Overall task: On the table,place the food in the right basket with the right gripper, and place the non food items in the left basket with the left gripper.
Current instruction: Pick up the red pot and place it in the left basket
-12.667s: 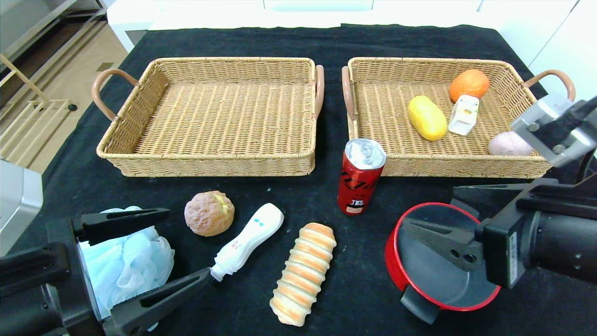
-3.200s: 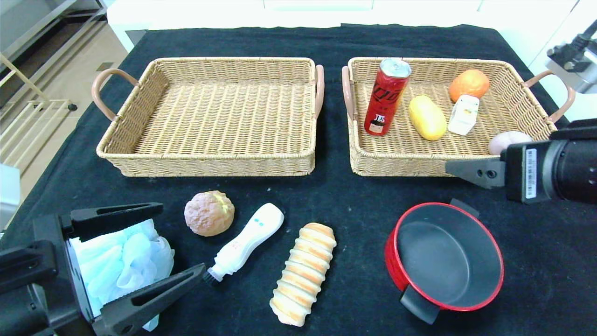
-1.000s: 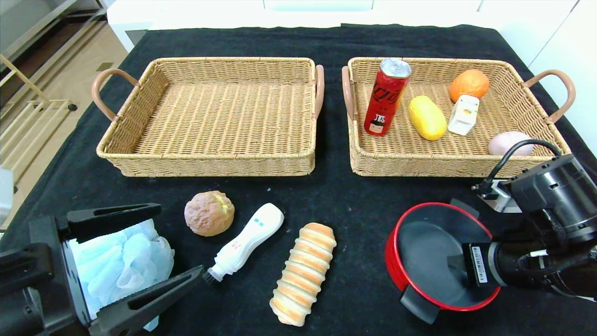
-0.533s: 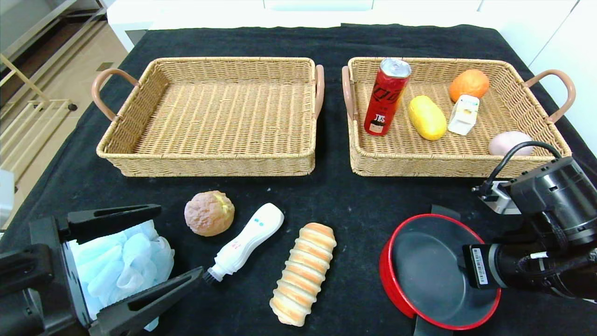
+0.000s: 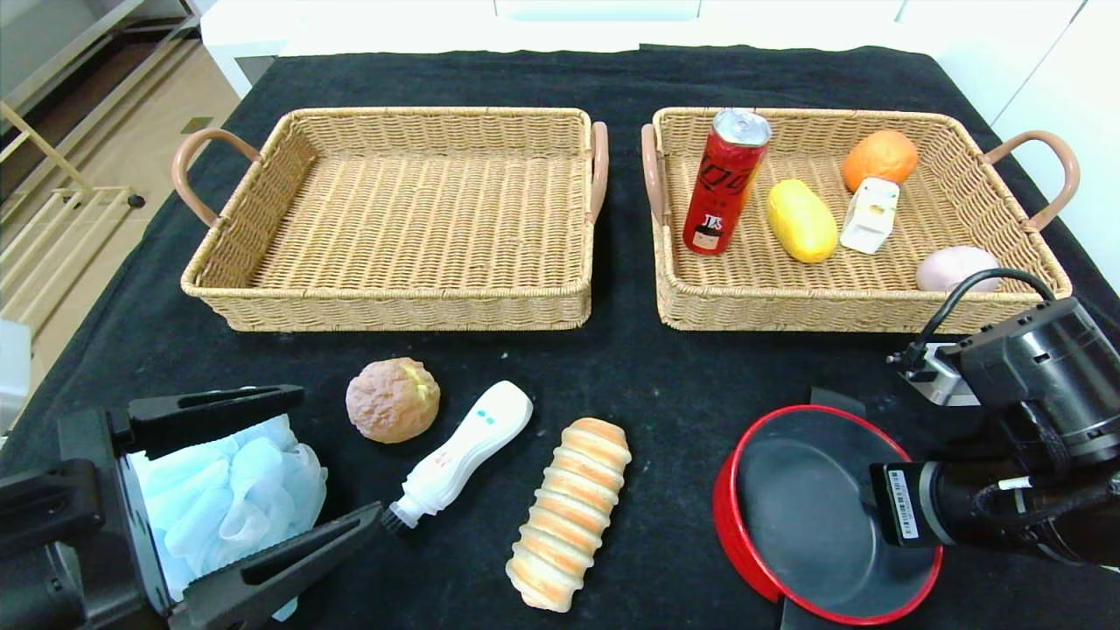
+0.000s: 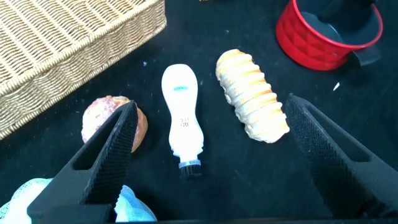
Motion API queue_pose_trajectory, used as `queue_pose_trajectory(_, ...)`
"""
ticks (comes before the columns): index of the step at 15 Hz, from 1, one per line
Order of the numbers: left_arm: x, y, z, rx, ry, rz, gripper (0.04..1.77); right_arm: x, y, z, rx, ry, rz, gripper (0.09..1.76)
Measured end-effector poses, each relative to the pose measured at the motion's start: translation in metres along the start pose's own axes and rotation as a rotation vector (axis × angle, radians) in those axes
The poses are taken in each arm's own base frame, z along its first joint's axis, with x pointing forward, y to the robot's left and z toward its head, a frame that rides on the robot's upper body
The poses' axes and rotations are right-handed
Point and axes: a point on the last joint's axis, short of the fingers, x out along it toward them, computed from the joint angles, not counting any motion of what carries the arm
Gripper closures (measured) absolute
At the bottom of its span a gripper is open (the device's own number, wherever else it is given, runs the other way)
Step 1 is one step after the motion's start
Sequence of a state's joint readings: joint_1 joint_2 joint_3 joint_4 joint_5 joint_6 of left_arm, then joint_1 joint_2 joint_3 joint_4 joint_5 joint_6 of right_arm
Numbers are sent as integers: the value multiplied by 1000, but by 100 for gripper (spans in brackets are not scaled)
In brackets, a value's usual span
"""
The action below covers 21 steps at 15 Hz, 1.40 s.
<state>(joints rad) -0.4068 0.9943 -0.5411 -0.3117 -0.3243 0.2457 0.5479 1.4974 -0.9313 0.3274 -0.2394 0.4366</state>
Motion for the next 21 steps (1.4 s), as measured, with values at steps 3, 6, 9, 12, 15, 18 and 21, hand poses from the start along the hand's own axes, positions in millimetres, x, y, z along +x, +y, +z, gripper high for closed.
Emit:
queue_pose_trajectory(3,0,0,0,-1,0,0,9,-16,1,8,13,-55,44,165)
queue_pose_trajectory(6,0,0,0,1,-2,1,9,-42,11,24,17,-151,124,165)
queue_pose_trajectory(9,0,0,1,1,-3,2,9,-61,37,35,-27,-216,230,165)
queue_pose_trajectory(12,0,0,2,1,-7,3,9,-71,70,50,-66,-263,316,165)
queue_pose_trajectory(15,0,1,4,1,-15,7,9,-71,101,67,-80,-308,360,165)
queue_pose_trajectory(18,0,1,5,0,-18,9,9,-67,128,85,-69,-367,408,165)
queue_pose_trajectory(21,0,2,5,-1,-19,10,9,-55,154,102,-43,-513,492,165)
